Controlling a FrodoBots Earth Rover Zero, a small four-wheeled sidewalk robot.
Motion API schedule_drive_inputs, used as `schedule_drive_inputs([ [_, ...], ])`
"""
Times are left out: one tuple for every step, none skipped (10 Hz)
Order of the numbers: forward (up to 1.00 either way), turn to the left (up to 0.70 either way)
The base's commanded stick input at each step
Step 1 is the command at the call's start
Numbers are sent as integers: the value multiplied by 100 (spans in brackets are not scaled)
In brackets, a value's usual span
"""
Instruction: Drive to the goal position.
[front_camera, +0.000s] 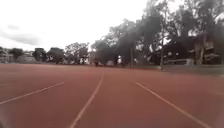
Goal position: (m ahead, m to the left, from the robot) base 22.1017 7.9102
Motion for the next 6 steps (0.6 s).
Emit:
schedule_drive_inputs([
  [70,0],
  [70,0],
  [70,0],
  [70,0],
  [70,0],
  [70,0],
])
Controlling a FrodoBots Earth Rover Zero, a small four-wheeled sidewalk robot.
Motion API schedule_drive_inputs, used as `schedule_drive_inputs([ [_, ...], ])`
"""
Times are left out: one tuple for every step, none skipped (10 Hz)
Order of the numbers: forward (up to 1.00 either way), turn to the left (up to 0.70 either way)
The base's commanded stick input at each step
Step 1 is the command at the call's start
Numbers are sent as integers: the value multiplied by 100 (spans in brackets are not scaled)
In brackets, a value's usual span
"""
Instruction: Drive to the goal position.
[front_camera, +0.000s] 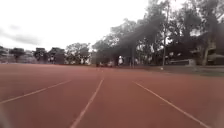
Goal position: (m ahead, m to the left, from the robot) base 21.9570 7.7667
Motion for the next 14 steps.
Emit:
schedule_drive_inputs([
  [70,0],
  [70,0],
  [70,0],
  [70,0],
  [70,0],
  [70,0],
  [70,0],
  [70,0],
  [70,0],
  [70,0],
  [70,0],
  [70,0],
  [70,0],
  [70,0],
])
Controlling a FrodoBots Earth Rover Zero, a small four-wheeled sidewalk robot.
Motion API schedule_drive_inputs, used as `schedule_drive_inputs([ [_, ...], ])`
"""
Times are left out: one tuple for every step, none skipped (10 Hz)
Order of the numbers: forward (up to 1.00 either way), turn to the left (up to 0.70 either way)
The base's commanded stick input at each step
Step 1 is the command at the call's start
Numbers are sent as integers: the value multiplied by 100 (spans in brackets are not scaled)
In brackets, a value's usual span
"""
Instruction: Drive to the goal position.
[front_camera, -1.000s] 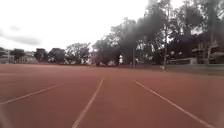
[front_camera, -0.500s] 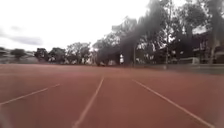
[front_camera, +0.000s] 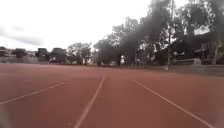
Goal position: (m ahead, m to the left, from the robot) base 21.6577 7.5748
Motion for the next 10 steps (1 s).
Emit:
schedule_drive_inputs([
  [70,0],
  [70,0],
  [70,0],
  [70,0],
  [70,0],
  [70,0],
  [70,0],
  [70,0],
  [70,0],
  [70,0],
])
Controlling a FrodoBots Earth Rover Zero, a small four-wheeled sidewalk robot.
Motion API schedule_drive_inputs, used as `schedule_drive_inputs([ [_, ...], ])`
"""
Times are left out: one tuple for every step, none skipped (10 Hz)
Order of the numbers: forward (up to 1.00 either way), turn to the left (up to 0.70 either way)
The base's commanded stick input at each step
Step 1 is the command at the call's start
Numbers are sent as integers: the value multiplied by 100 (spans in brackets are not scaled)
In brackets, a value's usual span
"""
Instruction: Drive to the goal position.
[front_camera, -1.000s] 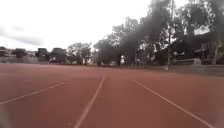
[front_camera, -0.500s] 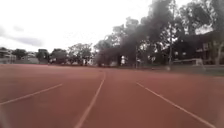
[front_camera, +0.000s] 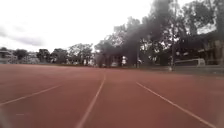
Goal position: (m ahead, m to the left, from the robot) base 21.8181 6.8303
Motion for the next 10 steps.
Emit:
schedule_drive_inputs([
  [70,0],
  [70,0],
  [70,0],
  [70,0],
  [70,0],
  [70,0],
  [70,0],
  [70,0],
  [70,0],
  [70,0],
])
